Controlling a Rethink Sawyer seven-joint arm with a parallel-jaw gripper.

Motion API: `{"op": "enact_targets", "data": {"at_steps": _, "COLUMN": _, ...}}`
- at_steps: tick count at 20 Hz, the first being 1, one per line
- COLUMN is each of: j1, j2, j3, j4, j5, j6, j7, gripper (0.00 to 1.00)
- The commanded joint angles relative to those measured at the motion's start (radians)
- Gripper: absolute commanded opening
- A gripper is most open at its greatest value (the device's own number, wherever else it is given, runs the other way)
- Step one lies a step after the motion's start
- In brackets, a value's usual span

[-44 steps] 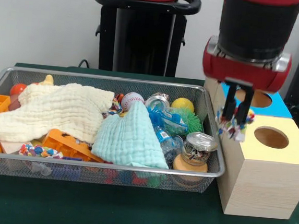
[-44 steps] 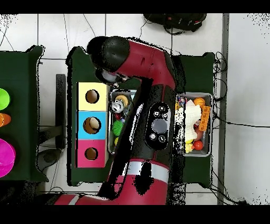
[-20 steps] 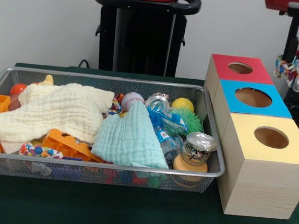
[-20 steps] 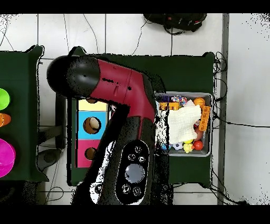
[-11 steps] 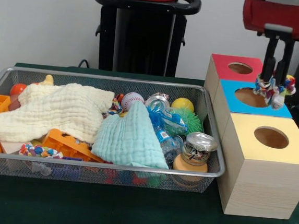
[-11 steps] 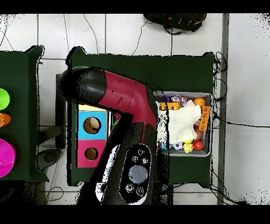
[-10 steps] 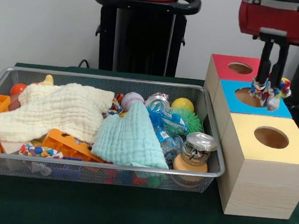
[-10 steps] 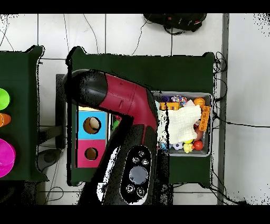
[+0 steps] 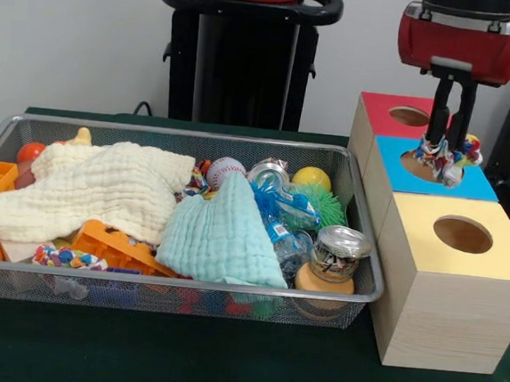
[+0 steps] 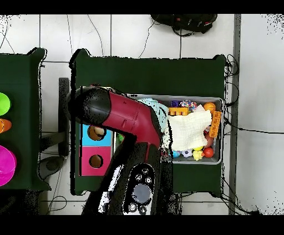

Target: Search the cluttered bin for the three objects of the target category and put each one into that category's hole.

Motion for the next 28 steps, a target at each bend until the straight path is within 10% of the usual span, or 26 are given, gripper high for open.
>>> {"op": "enact_targets", "data": {"at_steps": 1, "j1": 0.000, "j2": -0.029, "j3": 0.117, "j4": 0.247, "j5": 0.042, "j6": -0.137, "j7": 0.177, "gripper": 0.00}}
{"op": "enact_targets", "data": {"at_steps": 12, "j1": -0.056, "j2": -0.079, "j3": 0.190, "j4": 0.393, "j5": 0.023, "j6": -0.307, "j7": 0.104, "gripper": 0.00}}
{"op": "enact_targets", "data": {"at_steps": 28, "j1": 0.065, "j2": 0.062, "j3": 0.072, "j4": 0.187, "j5": 0.020, "j6": -0.221, "j7": 0.249, "gripper": 0.00}}
